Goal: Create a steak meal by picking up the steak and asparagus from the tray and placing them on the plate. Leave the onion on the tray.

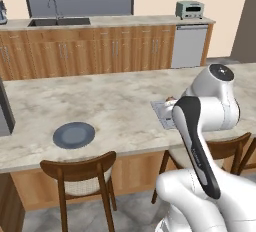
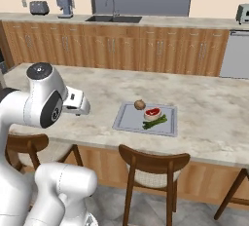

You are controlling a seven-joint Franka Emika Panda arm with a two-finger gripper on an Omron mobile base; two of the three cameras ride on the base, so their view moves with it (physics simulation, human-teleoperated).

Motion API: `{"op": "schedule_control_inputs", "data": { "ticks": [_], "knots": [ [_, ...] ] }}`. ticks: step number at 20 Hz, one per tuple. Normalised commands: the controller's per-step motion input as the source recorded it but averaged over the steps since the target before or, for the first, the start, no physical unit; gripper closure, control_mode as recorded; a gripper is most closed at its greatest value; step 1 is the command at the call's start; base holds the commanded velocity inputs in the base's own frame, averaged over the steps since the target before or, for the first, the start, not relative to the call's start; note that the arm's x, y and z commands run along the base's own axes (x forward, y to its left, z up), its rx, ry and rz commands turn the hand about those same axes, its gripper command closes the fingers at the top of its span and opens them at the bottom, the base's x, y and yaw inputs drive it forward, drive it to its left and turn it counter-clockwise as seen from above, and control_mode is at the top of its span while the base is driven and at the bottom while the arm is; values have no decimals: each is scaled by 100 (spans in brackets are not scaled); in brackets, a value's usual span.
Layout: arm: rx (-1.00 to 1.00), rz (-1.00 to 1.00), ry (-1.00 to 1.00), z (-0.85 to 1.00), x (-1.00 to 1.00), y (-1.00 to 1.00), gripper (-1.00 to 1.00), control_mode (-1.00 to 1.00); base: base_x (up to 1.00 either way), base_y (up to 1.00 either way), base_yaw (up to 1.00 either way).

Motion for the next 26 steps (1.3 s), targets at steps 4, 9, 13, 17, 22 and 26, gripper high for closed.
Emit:
{"op": "schedule_control_inputs", "data": {
  "ticks": [4, 9, 13, 17, 22, 26],
  "knots": [
    [0, 0, 0, 0, 14, 0, -100, -100, 16, 6, 0],
    [1, 0, 0, -5, 25, -9, -100, -100, 0, 0, 0],
    [4, 0, 0, -21, 33, -51, -100, -100, 0, 0, 0],
    [4, -4, 0, -21, 40, -66, -100, -100, 0, 0, 0],
    [0, -5, 0, -17, 48, -52, -100, -100, 0, 0, 0],
    [2, -2, 1, -12, 46, -57, -100, -100, 0, 0, 0]
  ]
}}
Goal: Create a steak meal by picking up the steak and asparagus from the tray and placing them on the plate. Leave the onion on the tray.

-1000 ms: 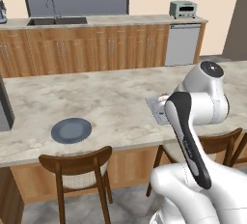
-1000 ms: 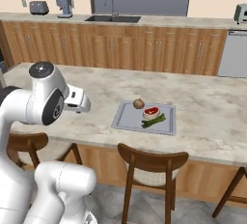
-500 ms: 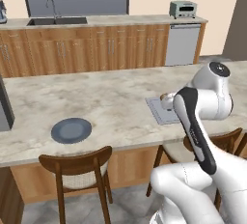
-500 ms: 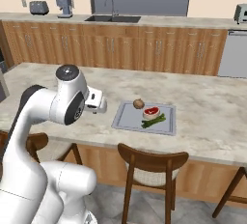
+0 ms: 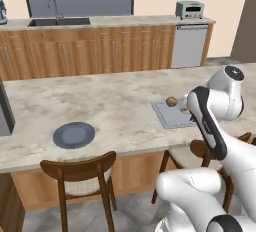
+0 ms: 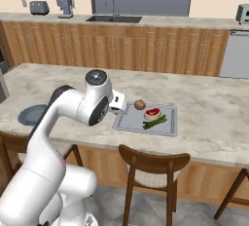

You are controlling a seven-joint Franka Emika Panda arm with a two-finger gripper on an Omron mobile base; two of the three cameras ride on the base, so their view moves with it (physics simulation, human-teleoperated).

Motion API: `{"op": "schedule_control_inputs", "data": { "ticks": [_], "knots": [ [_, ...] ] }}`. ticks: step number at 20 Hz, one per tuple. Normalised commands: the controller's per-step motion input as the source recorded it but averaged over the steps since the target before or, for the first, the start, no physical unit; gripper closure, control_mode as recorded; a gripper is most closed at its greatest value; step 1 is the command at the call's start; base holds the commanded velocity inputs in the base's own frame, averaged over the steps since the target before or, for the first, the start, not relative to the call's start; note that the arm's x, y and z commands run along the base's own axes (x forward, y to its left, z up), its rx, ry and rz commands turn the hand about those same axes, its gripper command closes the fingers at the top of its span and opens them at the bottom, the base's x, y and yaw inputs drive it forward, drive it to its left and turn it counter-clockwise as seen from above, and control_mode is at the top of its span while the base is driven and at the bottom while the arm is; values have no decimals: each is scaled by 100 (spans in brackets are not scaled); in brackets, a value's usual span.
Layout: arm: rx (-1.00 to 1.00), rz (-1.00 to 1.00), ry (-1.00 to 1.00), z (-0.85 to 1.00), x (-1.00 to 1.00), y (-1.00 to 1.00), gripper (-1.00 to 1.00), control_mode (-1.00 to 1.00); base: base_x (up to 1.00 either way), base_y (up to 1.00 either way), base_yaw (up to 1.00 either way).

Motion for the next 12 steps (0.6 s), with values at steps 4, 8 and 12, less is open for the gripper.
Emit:
{"op": "schedule_control_inputs", "data": {
  "ticks": [4, 8, 12],
  "knots": [
    [0, -9, 8, -40, 57, -76, -100, -100, 0, 0, 0],
    [0, -12, 18, -54, 81, -68, -100, -100, 0, 0, 0],
    [0, -13, 18, -50, 69, -62, -100, -100, 0, 0, 0]
  ]
}}
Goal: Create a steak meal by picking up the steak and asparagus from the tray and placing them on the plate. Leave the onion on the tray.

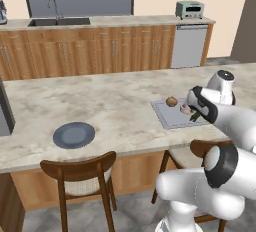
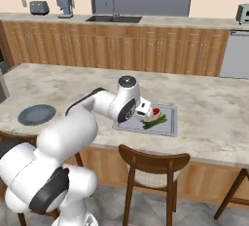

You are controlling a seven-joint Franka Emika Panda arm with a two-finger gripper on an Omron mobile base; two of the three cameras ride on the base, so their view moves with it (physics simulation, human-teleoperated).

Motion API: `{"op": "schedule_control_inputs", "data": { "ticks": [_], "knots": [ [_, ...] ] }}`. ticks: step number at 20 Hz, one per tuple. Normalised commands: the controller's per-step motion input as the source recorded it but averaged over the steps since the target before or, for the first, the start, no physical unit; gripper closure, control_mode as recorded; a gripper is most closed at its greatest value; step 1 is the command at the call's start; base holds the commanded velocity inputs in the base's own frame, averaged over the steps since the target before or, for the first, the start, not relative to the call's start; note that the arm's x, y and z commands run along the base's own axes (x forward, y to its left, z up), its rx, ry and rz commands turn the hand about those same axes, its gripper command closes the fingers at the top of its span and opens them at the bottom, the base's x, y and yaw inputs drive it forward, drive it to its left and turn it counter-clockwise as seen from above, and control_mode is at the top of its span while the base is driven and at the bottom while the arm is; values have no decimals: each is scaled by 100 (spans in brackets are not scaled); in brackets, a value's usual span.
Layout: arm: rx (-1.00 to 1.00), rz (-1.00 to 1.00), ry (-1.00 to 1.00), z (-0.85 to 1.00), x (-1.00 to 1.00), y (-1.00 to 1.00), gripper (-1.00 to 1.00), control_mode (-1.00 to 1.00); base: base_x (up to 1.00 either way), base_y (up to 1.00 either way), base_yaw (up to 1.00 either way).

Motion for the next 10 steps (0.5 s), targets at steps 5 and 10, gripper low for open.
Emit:
{"op": "schedule_control_inputs", "data": {
  "ticks": [5, 10],
  "knots": [
    [0, -10, 13, -22, 50, -48, -100, -100, 0, 0, 0],
    [0, -2, 6, -10, 26, -17, -100, -100, 0, 0, 0]
  ]
}}
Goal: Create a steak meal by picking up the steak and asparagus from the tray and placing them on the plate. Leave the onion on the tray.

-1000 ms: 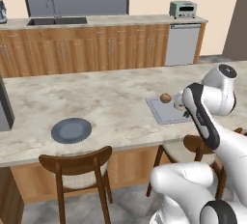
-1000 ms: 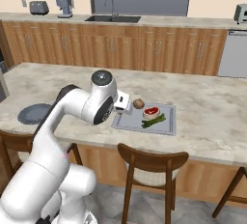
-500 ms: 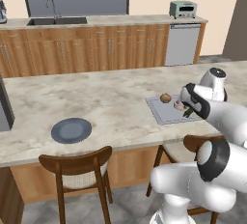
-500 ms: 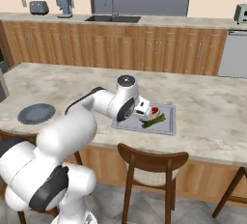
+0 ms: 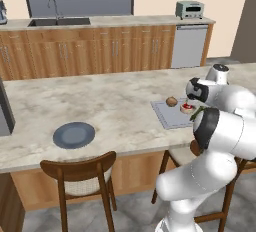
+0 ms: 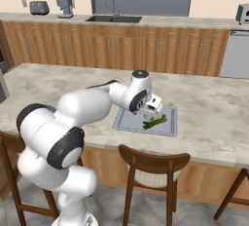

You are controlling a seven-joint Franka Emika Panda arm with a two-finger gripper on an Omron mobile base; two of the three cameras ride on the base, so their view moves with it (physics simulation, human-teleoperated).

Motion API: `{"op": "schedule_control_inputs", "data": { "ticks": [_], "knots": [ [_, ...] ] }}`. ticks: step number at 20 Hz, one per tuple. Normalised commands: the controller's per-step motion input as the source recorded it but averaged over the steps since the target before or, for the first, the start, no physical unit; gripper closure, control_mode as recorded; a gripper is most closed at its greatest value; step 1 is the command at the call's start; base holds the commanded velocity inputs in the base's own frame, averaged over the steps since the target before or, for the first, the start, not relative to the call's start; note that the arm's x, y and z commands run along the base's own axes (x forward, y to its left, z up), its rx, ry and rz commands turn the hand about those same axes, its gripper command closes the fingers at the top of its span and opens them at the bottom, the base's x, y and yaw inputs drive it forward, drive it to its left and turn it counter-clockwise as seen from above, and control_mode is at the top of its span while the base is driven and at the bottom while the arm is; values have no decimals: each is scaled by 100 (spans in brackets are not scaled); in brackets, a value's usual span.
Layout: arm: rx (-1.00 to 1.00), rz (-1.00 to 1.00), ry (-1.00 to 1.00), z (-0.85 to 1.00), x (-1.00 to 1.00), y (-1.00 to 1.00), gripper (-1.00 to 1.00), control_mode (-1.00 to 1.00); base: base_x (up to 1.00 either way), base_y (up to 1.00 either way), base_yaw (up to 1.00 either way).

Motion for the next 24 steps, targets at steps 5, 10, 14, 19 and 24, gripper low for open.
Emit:
{"op": "schedule_control_inputs", "data": {
  "ticks": [5, 10, 14, 19, 24],
  "knots": [
    [0, 0, 0, -27, 22, 0, -100, -100, 0, 0, 0],
    [0, 0, 0, -38, 29, -1, -100, -100, 0, 0, 0],
    [1, 0, 0, -39, 25, -12, -100, -100, 0, 0, 0],
    [2, 0, 0, -33, 25, -21, -100, -100, 0, 0, 0],
    [1, 0, 0, -23, 28, -11, -100, -100, 0, 0, 0]
  ]
}}
